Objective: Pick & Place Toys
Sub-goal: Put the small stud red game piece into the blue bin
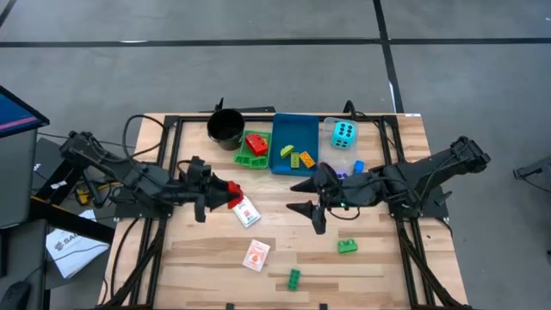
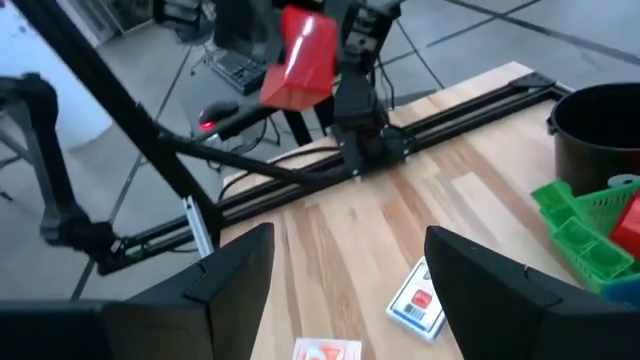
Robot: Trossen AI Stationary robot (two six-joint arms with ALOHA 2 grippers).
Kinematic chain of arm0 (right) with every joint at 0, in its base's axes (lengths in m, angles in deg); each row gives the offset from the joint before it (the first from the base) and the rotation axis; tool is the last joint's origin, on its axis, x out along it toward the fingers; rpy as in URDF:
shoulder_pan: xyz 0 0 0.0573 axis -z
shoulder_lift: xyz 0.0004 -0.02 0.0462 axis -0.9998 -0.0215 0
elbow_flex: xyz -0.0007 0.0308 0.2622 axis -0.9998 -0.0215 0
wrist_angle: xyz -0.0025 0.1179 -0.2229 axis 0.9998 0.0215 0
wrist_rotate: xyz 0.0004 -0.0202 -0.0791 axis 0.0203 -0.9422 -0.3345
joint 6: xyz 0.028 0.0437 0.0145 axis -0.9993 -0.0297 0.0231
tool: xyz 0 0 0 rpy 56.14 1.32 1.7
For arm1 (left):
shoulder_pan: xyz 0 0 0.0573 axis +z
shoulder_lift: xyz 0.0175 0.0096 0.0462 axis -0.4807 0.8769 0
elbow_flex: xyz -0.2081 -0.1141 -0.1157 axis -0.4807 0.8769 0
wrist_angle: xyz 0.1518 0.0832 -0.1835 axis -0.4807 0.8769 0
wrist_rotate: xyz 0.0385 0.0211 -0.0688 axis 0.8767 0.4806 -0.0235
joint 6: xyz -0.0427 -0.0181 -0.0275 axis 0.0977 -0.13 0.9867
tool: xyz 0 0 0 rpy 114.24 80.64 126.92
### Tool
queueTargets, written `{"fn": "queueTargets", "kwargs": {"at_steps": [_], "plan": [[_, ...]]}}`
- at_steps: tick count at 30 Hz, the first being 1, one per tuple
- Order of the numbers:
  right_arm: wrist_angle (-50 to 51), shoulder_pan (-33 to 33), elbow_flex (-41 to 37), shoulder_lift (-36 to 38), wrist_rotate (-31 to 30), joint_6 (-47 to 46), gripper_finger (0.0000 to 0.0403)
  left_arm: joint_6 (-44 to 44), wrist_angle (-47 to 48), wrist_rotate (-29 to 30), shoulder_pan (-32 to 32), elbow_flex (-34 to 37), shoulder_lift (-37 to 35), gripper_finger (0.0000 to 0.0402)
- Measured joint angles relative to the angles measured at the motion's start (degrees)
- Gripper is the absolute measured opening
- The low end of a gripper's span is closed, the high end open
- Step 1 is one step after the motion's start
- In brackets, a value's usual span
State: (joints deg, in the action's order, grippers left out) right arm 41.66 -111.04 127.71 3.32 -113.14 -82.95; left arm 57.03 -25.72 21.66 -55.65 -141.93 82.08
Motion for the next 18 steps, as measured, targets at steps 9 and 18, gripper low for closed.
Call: {"fn": "queueTargets", "kwargs": {"at_steps": [9,18], "plan": [[-2.2,3.7,0.0,0.0,0.0,-0.3,0.0254,2.9,-3.3,-0.4,-0.1,0.0,1.0,0.0131],[-2.2,6.3,0.0,0.0,0.3,-4.4,0.0254,2.9,-3.2,-2.4,0.0,0.0,1.0,0.0131]]}}
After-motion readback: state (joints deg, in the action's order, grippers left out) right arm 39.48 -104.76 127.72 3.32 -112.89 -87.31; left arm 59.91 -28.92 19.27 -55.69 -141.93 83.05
